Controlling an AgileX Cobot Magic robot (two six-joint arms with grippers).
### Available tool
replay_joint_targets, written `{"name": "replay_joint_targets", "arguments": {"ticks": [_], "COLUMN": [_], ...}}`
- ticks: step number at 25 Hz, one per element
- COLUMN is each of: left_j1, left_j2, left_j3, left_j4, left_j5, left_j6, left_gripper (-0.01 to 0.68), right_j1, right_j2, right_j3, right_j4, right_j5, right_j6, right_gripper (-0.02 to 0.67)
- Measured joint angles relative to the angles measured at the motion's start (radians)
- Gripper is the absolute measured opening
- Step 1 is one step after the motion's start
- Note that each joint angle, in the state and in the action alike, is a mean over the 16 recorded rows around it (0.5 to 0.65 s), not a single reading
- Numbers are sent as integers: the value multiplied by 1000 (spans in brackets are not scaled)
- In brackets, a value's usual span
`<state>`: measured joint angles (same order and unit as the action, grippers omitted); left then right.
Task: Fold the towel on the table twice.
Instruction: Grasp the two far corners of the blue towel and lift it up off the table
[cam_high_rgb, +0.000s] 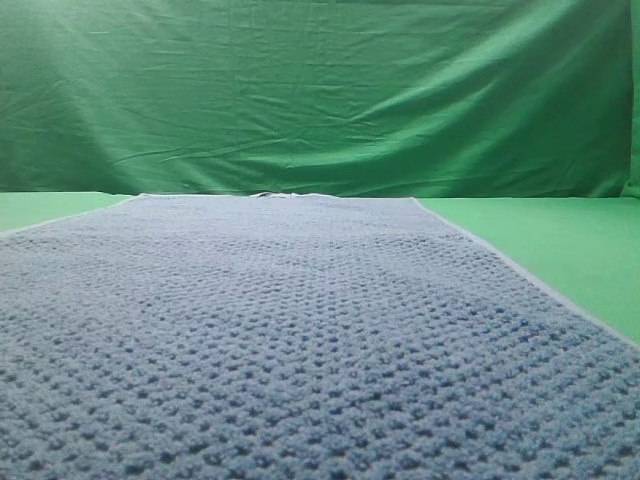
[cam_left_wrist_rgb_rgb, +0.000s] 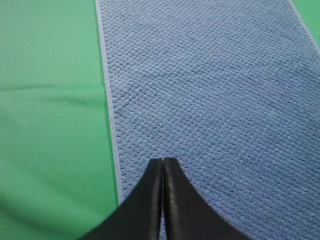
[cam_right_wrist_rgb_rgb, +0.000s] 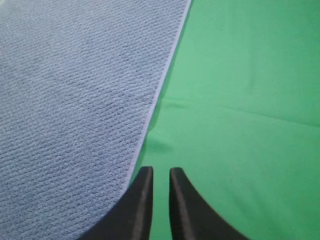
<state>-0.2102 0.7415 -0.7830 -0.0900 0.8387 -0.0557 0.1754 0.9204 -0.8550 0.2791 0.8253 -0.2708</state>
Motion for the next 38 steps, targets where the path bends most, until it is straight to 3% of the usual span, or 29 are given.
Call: {"name": "replay_joint_targets", "arguments": {"ticks": [15, 24, 28, 32, 38], "left_j1": [4, 76, 111, 134, 138], "left_j2": [579, 797, 860, 908, 965], "left_j3": [-248, -299, -311, -331, -365], "left_j4": [55, 27, -6, -40, -75], "left_j5": [17, -54, -100, -139, -178], "left_j6": [-11, 52, 95, 134, 160], "left_gripper": [0, 0, 18, 109, 346], "right_j1": [152, 200, 216, 224, 226], "right_j2": [547, 809, 893, 948, 985], "right_j3": [-237, -402, -453, -484, -498], "right_j4": [-3, -50, -84, -112, -126], "right_j5": [-75, -78, -79, -84, -95], "right_j6": [39, 91, 107, 118, 123], "right_gripper": [49, 52, 89, 194, 417]}}
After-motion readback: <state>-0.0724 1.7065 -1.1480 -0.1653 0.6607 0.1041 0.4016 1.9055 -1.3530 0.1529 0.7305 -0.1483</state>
